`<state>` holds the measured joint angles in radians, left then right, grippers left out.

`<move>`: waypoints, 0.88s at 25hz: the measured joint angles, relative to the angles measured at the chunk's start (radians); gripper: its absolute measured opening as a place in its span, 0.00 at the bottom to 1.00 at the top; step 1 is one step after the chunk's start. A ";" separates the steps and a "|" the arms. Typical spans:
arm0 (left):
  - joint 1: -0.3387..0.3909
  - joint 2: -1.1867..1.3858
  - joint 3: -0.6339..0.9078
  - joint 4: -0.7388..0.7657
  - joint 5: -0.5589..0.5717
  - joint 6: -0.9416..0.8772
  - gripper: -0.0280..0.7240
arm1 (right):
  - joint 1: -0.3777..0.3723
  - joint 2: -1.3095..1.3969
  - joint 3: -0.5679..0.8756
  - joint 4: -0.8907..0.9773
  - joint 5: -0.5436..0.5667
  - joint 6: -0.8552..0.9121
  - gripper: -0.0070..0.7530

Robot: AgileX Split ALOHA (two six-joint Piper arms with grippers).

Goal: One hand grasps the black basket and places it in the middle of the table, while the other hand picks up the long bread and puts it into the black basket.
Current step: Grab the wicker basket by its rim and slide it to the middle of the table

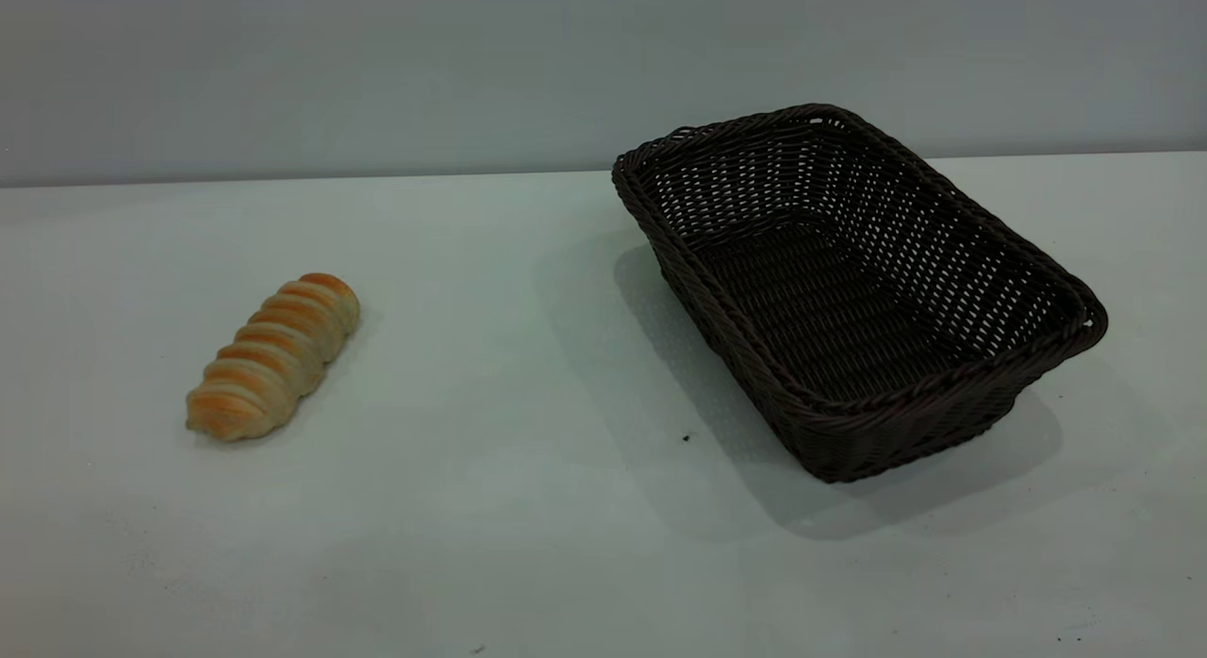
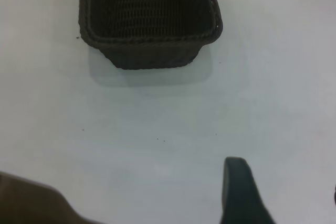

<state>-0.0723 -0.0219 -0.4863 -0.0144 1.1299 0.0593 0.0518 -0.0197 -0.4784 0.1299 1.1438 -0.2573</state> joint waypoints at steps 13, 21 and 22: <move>0.000 0.000 0.000 0.000 0.000 -0.002 0.82 | 0.000 0.000 0.000 0.000 0.000 0.000 0.59; 0.000 0.000 -0.002 0.000 -0.004 0.016 0.82 | 0.000 0.000 0.000 0.101 0.000 0.000 0.59; 0.000 0.000 -0.007 0.000 -0.016 0.029 0.82 | 0.000 0.002 0.000 0.132 0.000 0.000 0.59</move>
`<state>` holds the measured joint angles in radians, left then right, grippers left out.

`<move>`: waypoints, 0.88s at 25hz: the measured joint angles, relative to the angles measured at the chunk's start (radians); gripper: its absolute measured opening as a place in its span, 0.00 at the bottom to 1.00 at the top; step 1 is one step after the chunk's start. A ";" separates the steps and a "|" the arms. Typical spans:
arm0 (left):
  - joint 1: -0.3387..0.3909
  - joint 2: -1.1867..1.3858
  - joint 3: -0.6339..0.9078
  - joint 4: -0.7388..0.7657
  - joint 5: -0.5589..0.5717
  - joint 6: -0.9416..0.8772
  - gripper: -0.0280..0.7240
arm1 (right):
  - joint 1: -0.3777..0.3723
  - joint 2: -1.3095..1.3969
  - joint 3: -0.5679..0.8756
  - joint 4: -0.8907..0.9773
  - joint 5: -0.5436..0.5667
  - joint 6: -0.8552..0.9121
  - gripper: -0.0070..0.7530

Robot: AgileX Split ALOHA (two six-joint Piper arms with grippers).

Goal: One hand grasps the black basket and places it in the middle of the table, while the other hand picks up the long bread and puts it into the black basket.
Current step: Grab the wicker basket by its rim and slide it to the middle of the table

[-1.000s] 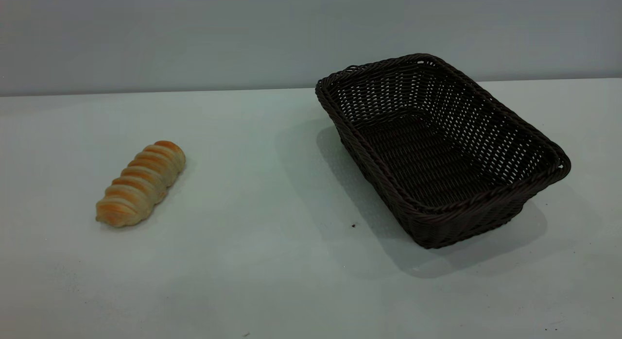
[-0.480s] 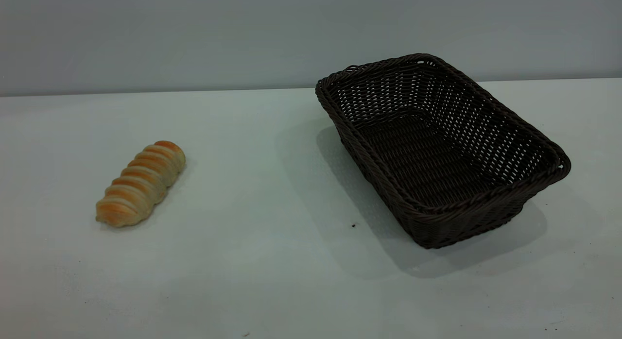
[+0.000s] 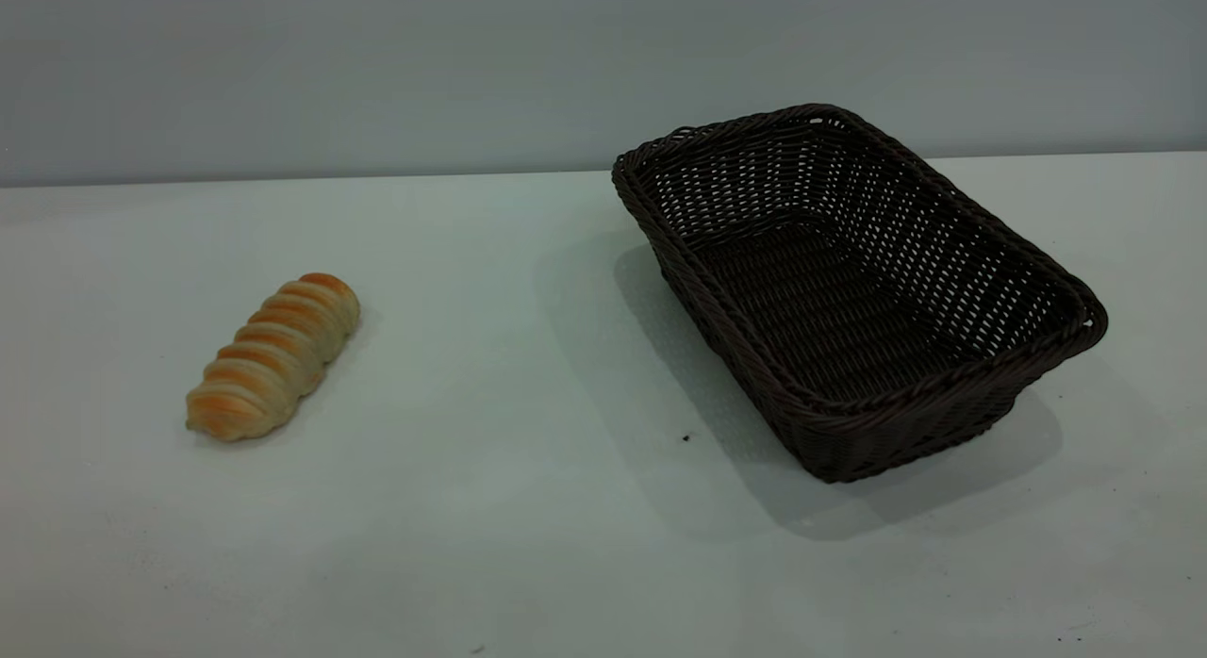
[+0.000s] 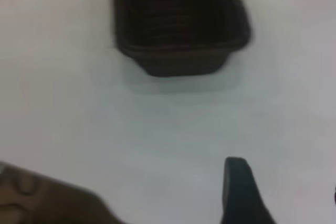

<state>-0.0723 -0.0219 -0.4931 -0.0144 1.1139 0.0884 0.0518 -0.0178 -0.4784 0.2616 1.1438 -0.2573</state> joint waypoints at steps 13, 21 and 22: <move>0.000 0.265 -0.159 0.000 -0.084 -0.088 0.82 | 0.000 0.476 -0.128 0.097 0.041 0.004 0.59; 0.000 0.509 -0.266 -0.001 -0.108 -0.102 0.82 | 0.000 0.844 -0.178 0.140 -0.045 -0.092 0.59; 0.000 0.522 -0.267 -0.001 -0.108 -0.102 0.82 | 0.000 0.886 -0.178 0.152 -0.056 -0.105 0.59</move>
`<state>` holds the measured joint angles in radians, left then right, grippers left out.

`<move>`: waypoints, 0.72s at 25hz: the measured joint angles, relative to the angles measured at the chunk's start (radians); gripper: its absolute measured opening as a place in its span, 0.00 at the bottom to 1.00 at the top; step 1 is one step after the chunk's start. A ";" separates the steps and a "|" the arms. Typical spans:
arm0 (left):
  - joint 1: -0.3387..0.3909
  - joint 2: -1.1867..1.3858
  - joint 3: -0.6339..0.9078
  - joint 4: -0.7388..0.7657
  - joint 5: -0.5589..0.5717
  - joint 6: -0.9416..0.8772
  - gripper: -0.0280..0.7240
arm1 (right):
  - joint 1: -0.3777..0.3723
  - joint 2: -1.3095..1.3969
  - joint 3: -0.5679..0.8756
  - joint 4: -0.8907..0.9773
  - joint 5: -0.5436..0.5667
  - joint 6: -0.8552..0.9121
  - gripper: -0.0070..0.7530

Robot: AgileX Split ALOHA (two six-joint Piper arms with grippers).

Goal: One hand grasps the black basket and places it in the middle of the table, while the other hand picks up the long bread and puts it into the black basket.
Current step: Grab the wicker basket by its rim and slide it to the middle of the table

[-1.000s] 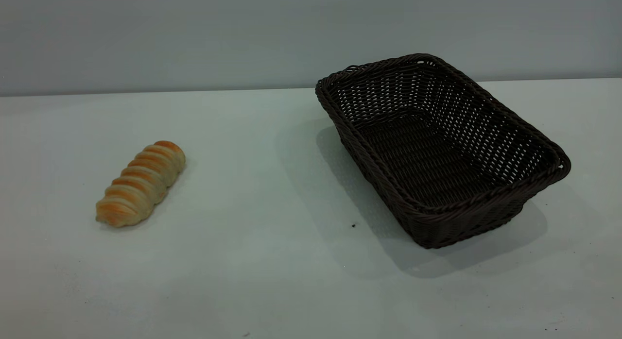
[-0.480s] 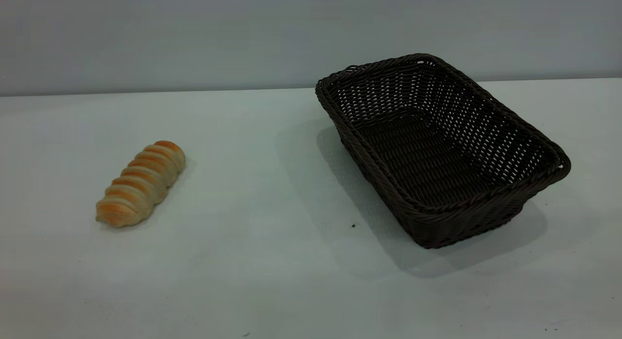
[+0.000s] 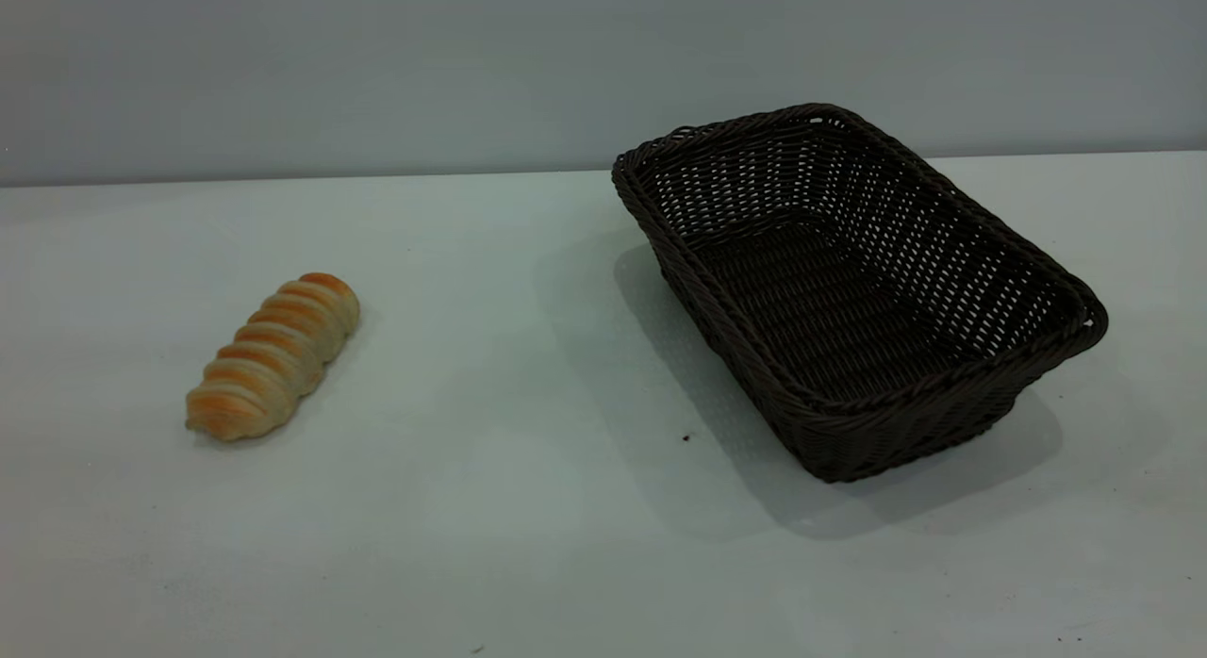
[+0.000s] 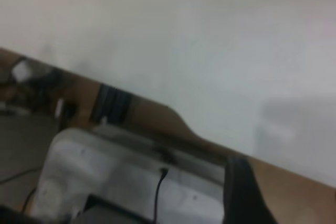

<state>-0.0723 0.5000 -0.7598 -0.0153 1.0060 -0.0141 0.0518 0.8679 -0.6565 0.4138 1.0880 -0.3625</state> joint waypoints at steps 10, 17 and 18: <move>0.000 0.036 0.000 0.000 0.000 0.000 0.82 | 0.215 0.322 -0.013 0.051 -0.214 -0.026 0.59; 0.000 0.036 0.000 0.000 0.000 0.000 0.82 | 0.297 0.583 -0.117 0.075 -0.414 0.050 0.59; 0.000 0.036 0.000 0.000 0.001 0.000 0.82 | 0.297 0.613 -0.127 0.088 -0.461 0.064 0.59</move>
<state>-0.0723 0.5357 -0.7598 -0.0153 1.0069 -0.0141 0.3484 1.4808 -0.7832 0.5019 0.6269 -0.2985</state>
